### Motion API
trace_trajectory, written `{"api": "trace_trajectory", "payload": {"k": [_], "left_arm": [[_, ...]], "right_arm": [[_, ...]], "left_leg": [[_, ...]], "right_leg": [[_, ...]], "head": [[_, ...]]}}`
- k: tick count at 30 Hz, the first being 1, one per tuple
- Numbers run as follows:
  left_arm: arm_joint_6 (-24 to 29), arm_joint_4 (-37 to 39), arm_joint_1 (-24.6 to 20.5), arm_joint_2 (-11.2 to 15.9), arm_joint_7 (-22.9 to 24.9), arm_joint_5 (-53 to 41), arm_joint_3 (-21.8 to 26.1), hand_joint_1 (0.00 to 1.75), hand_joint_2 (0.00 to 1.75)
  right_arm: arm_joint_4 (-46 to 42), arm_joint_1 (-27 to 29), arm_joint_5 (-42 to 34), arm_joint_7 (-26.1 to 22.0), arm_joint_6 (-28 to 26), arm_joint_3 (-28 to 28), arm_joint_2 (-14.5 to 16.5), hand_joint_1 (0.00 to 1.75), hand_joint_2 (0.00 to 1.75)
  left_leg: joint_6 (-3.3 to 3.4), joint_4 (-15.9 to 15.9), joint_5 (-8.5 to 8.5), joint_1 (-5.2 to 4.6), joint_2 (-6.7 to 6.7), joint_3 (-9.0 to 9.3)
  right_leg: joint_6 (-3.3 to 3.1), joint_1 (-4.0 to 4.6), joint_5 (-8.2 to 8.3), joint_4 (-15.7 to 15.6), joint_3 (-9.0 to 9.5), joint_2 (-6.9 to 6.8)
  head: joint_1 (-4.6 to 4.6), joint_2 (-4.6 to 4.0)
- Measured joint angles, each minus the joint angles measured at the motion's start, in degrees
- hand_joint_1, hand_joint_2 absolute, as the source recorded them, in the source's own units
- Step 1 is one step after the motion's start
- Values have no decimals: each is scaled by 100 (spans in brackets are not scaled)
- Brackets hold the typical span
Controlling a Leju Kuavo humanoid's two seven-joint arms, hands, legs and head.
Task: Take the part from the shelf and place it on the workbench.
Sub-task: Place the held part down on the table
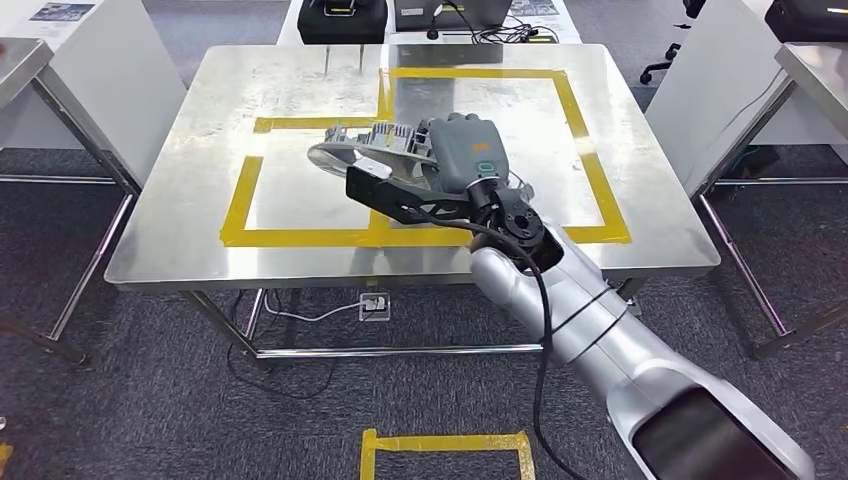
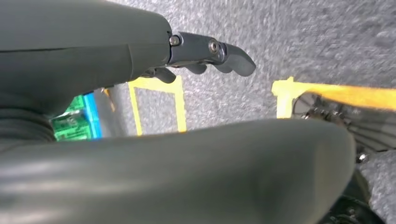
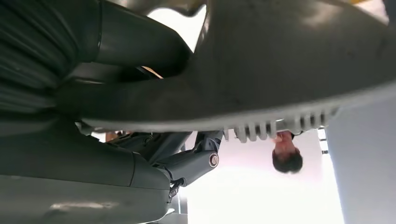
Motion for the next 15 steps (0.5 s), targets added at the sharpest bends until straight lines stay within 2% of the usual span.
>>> {"api": "trace_trajectory", "payload": {"k": [5, 15], "left_arm": [[-35, 0, 14, -23, -10, 64, -26, 0, 0], [11, 16, 67, 55, -40, 122, -31, 0, 0]], "right_arm": [[982, -337, -14, 73, 185, 180, 221, 175, 175], [2234, -620, -429, 167, 82, 203, 243, 175, 175]], "left_leg": [[2, 0, 0, -4, -1, -1], [13, 2, 4, -11, 5, 0]], "right_leg": [[4, -6, 4, -20, 8, -1], [23, -13, 19, -40, 13, 1]], "head": [[12, 0], [5, 0]]}}
